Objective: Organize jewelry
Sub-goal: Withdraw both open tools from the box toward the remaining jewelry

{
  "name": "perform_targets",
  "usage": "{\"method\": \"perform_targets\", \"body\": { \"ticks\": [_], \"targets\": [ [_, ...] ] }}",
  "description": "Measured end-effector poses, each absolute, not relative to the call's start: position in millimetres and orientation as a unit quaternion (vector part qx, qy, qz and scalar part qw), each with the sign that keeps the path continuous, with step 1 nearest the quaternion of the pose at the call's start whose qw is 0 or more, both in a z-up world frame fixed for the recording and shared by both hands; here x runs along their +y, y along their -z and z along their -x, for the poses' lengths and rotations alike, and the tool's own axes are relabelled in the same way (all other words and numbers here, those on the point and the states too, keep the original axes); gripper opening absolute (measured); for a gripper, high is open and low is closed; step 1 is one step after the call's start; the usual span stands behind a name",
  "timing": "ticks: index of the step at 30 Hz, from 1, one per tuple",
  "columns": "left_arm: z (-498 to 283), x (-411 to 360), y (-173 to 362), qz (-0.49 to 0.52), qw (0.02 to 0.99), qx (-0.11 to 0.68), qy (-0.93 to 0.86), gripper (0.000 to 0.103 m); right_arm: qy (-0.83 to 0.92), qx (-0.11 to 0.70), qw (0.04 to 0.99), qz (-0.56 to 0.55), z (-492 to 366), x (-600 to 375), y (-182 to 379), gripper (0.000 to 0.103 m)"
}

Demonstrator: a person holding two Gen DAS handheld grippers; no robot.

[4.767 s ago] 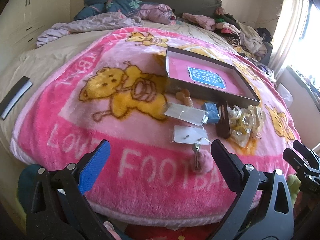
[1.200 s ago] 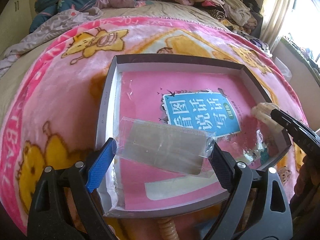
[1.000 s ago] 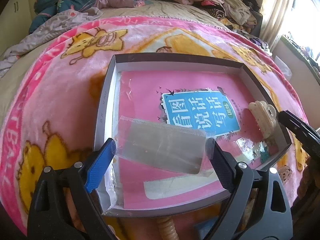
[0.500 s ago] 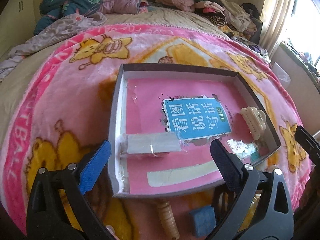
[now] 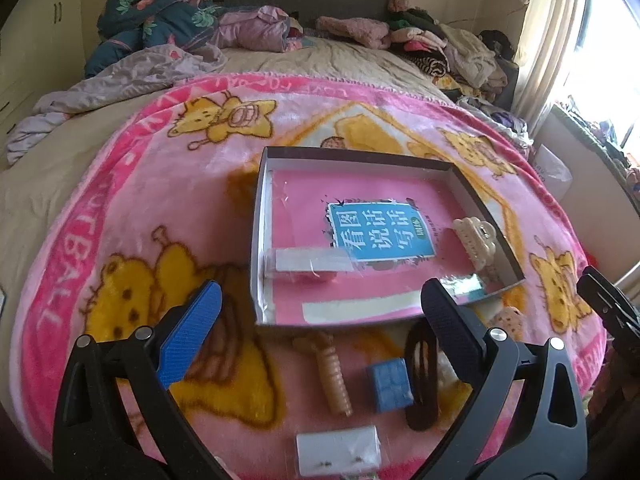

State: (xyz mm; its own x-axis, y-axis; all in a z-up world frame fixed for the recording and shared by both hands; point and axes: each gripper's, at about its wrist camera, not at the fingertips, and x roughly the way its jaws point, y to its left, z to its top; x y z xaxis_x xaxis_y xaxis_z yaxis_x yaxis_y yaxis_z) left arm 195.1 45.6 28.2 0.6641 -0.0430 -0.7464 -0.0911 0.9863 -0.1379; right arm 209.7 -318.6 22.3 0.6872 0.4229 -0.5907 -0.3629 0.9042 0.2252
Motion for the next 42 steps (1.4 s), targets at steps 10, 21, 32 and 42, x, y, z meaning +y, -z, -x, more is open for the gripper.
{"method": "perform_targets", "body": {
  "ticks": [10, 21, 32, 42],
  "targets": [
    [-156.3, 43.9, -34.1, 0.09, 0.913, 0.397, -0.011, 0.093, -0.23, 0.328, 0.916, -0.028, -171.9, -315.7, -27.9, 0.082],
    [-123.3, 40.7, -24.6, 0.084, 0.912, 0.402, -0.011, 0.093, -0.242, 0.339, 0.909, -0.018, -142.5, -309.5, -18.1, 0.082],
    [-95.1, 39.2, -12.8, 0.084, 0.907, 0.413, -0.012, 0.093, -0.258, 0.351, 0.9, -0.009, -126.2, -300.4, -7.5, 0.082],
    [-71.1, 32.2, 14.8, 0.087, 0.895, 0.437, 0.003, 0.093, -0.269, 0.372, 0.888, -0.014, -121.3, -294.0, 7.3, 0.082]
  ]
}}
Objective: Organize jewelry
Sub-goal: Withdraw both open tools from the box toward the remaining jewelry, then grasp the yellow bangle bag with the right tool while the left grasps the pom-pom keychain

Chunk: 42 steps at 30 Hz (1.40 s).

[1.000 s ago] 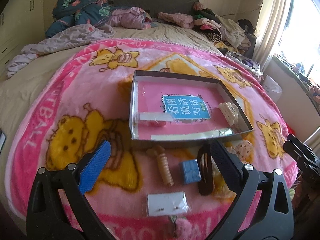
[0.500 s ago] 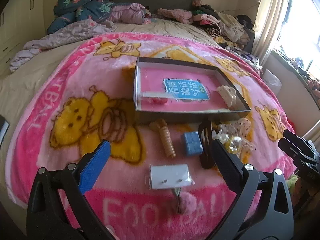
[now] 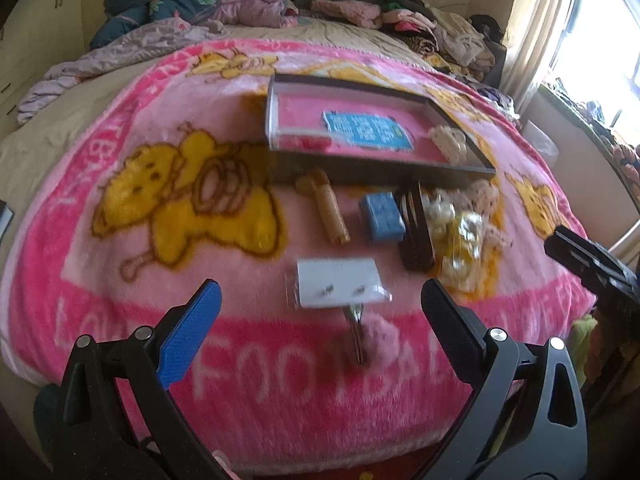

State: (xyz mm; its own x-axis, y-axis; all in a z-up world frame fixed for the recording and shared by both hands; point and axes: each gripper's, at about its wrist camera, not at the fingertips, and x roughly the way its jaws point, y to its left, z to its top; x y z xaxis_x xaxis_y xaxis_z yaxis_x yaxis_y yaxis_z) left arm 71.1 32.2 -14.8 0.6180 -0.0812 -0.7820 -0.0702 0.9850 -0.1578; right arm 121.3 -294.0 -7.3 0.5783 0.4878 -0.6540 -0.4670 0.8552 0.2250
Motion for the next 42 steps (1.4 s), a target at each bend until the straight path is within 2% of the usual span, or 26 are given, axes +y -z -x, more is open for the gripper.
{"method": "perform_targets", "body": {
  "ticks": [14, 23, 28, 32, 33, 35, 36, 40, 42],
  "targets": [
    [-54.2, 16.3, 43.1, 0.08, 0.879, 0.469, 0.036, 0.093, -0.285, 0.409, 0.867, -0.015, -125.4, -273.3, 38.9, 0.081],
    [-59.6, 3.6, 54.0, 0.072, 0.874, 0.477, 0.052, 0.084, -0.283, 0.437, 0.854, -0.015, -138.8, -253.6, 64.5, 0.07],
    [-63.4, 0.2, 59.8, 0.073, 0.871, 0.483, 0.055, 0.075, -0.281, 0.446, 0.85, -0.018, -147.4, -245.4, 72.4, 0.059],
    [-67.1, -5.6, 63.0, 0.066, 0.87, 0.485, 0.059, 0.073, -0.278, 0.452, 0.847, -0.021, -154.2, -239.3, 77.0, 0.047],
    [-67.9, -7.3, 63.7, 0.065, 0.87, 0.485, 0.06, 0.068, -0.282, 0.451, 0.846, -0.019, -154.8, -237.5, 77.0, 0.039],
    [-70.2, -11.0, 65.9, 0.058, 0.87, 0.487, 0.059, 0.061, -0.284, 0.449, 0.847, -0.016, -154.3, -236.4, 76.3, 0.038],
    [-71.0, -11.9, 66.8, 0.057, 0.869, 0.488, 0.059, 0.056, -0.285, 0.448, 0.847, -0.016, -153.9, -236.7, 76.1, 0.033],
    [-74.2, -16.7, 69.0, 0.043, 0.87, 0.487, 0.059, 0.03, -0.284, 0.445, 0.849, -0.019, -151.0, -242.8, 74.4, 0.031],
    [-73.9, -17.5, 68.7, 0.041, 0.871, 0.487, 0.06, 0.025, -0.283, 0.444, 0.85, -0.022, -150.1, -247.9, 72.8, 0.031]
  ]
}}
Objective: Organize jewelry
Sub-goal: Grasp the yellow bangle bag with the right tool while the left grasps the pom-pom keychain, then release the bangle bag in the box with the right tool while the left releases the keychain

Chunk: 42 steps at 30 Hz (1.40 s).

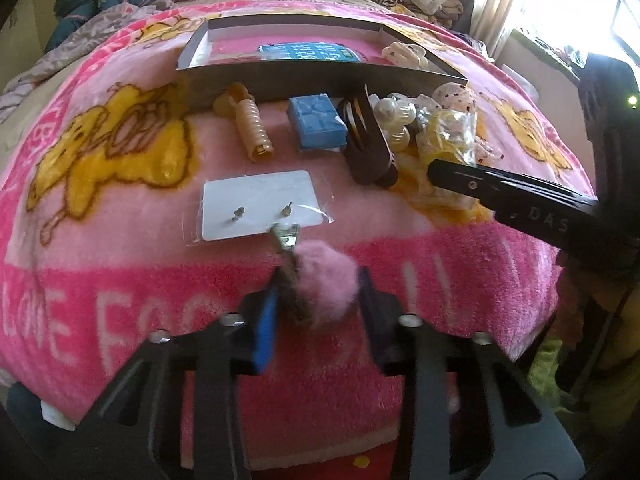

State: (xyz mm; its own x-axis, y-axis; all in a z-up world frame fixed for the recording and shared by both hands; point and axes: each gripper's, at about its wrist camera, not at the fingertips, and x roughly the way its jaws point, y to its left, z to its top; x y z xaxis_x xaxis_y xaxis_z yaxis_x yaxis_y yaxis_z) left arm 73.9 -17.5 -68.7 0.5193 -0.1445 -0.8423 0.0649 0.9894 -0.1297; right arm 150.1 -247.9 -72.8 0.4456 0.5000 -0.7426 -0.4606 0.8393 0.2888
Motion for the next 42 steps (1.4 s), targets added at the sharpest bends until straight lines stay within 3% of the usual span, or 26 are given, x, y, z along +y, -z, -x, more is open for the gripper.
{"method": "perform_targets", "body": {
  "ticks": [15, 42],
  "targets": [
    [-70.8, -34.4, 58.9, 0.032, 0.874, 0.478, 0.084, 0.024, -0.249, 0.458, 0.852, -0.057, -144.9, -297.4, 75.6, 0.032],
    [-122.1, -30.5, 12.0, 0.046, 0.894, 0.437, 0.09, 0.024, -0.238, 0.388, 0.889, -0.051, -161.1, -332.0, 17.3, 0.031]
  ]
}}
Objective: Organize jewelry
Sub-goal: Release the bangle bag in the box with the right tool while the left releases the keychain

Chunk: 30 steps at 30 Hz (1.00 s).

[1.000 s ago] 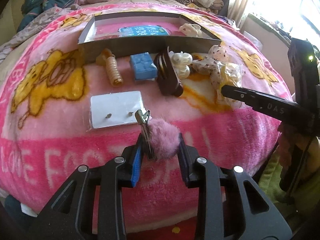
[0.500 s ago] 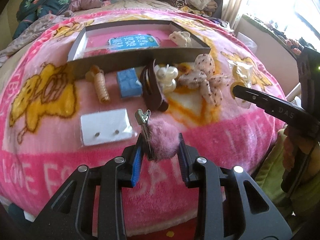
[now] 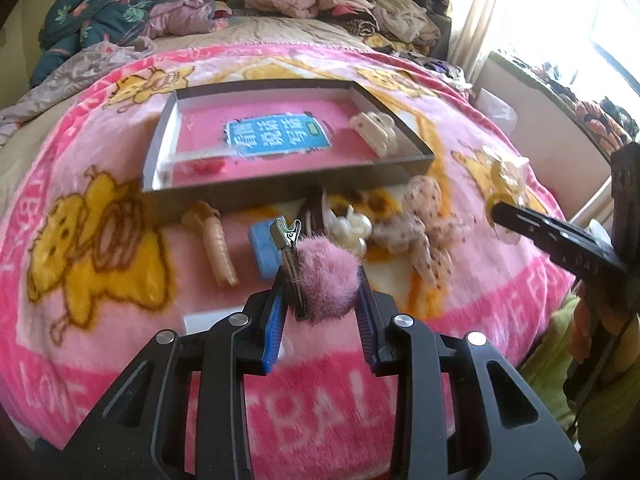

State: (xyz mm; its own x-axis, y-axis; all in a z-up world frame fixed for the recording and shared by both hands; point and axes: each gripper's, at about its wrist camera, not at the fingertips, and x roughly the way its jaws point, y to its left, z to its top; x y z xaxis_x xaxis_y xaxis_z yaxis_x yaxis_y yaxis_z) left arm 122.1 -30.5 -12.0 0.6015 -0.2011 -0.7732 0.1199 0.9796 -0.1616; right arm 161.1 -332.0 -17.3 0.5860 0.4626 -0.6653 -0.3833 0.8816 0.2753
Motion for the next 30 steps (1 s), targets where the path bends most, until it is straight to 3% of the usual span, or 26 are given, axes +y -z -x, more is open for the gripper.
{"method": "perform_targets", "body": {
  "ticks": [30],
  "targets": [
    [-207.8, 18.1, -18.8, 0.086, 0.908, 0.407, 0.05, 0.024, -0.27, 0.35, 0.897, -0.02, -226.5, -281.5, -25.0, 0.031]
  ]
}}
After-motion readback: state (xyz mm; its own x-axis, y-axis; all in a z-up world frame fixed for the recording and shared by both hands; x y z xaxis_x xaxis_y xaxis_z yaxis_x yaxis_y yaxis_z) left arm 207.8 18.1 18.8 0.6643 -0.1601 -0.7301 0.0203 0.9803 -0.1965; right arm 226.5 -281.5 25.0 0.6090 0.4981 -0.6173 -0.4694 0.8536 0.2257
